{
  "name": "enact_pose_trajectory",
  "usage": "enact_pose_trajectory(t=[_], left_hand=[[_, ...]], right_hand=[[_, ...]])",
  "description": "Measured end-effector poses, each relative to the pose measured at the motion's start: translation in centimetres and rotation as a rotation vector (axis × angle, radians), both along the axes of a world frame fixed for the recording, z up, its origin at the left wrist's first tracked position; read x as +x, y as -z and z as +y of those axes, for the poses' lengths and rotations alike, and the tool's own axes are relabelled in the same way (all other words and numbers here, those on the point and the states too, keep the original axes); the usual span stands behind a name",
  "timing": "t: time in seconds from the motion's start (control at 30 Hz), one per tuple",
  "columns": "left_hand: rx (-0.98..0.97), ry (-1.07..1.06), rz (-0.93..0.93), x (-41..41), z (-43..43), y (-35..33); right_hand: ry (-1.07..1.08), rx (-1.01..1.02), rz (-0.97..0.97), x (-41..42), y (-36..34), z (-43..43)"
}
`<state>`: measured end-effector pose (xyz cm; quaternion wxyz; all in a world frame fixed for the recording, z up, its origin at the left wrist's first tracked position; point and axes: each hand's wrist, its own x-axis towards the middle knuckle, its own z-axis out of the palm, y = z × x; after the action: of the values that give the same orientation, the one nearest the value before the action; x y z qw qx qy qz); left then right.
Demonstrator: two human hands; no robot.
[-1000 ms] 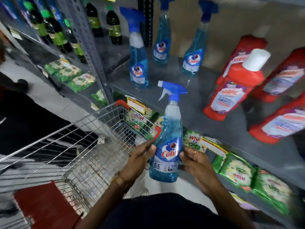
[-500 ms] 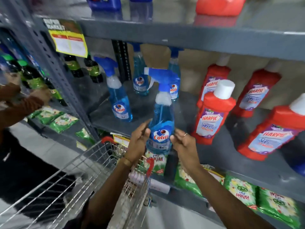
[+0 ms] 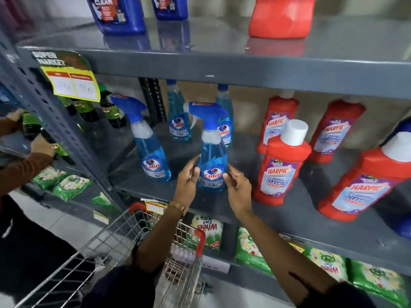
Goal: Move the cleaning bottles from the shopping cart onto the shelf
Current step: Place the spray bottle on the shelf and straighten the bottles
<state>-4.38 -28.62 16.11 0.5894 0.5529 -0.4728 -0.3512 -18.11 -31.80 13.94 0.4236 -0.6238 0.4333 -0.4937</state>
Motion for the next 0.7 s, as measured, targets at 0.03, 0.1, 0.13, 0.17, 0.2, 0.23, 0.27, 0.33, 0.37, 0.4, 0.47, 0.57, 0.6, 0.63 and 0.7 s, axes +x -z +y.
enact_pose_trajectory(t=[0.03, 0.1, 0.13, 0.17, 0.2, 0.23, 0.27, 0.33, 0.37, 0.4, 0.47, 0.57, 0.6, 0.63, 0.7], left_hand=[[0.011, -0.011, -0.001, -0.1, 0.3, 0.4], [0.058, -0.043, -0.027, -0.7, 1.4, 2.2], [0.084, -0.078, -0.064, -1.4, 2.1, 3.0], [0.096, -0.118, -0.104, -2.1, 2.5, 3.6], [0.09, -0.162, -0.129, -3.0, 2.8, 4.0], [0.079, -0.21, -0.14, -3.8, 2.9, 4.0], [0.076, -0.256, -0.15, -4.5, 2.7, 3.8], [0.096, -0.325, -0.214, -5.3, 1.9, 3.5], [0.11, -0.343, -0.261, -5.6, 1.3, 3.4], [0.124, -0.359, -0.3, -5.8, 0.8, 3.3], [0.147, -0.403, -0.345, -6.0, 0.1, 3.3], [0.134, -0.422, -0.414, -6.1, -0.1, 3.5], [0.125, -0.42, -0.429, -6.1, 0.0, 3.6], [0.119, -0.415, -0.436, -6.1, 0.0, 3.7], [0.108, -0.409, -0.445, -6.0, 0.1, 3.8]], right_hand=[[0.008, 0.033, -0.012, -0.3, 0.0, 0.8], [0.039, 0.087, -0.038, -1.7, 1.0, 3.5], [0.074, 0.08, -0.042, -2.7, 1.6, 5.3], [0.138, 0.057, -0.032, -4.2, 2.1, 7.0], [0.229, 0.023, -0.034, -5.7, 2.3, 8.4], [0.351, -0.013, -0.044, -7.5, 2.3, 9.1], [0.493, -0.048, -0.06, -9.4, 2.3, 9.1], [0.79, -0.103, -0.044, -13.3, 2.1, 8.0], [0.907, -0.1, 0.0, -15.2, 1.8, 7.3], [0.965, -0.067, 0.065, -17.0, 1.5, 6.3], [0.948, 0.06, 0.169, -19.5, 1.5, 4.4], [0.829, 0.133, 0.163, -21.2, 2.0, 2.5], [0.822, 0.119, 0.159, -21.3, 2.0, 2.1], [0.83, 0.117, 0.154, -21.3, 1.9, 2.0], [0.855, 0.124, 0.161, -21.4, 1.8, 1.9]])
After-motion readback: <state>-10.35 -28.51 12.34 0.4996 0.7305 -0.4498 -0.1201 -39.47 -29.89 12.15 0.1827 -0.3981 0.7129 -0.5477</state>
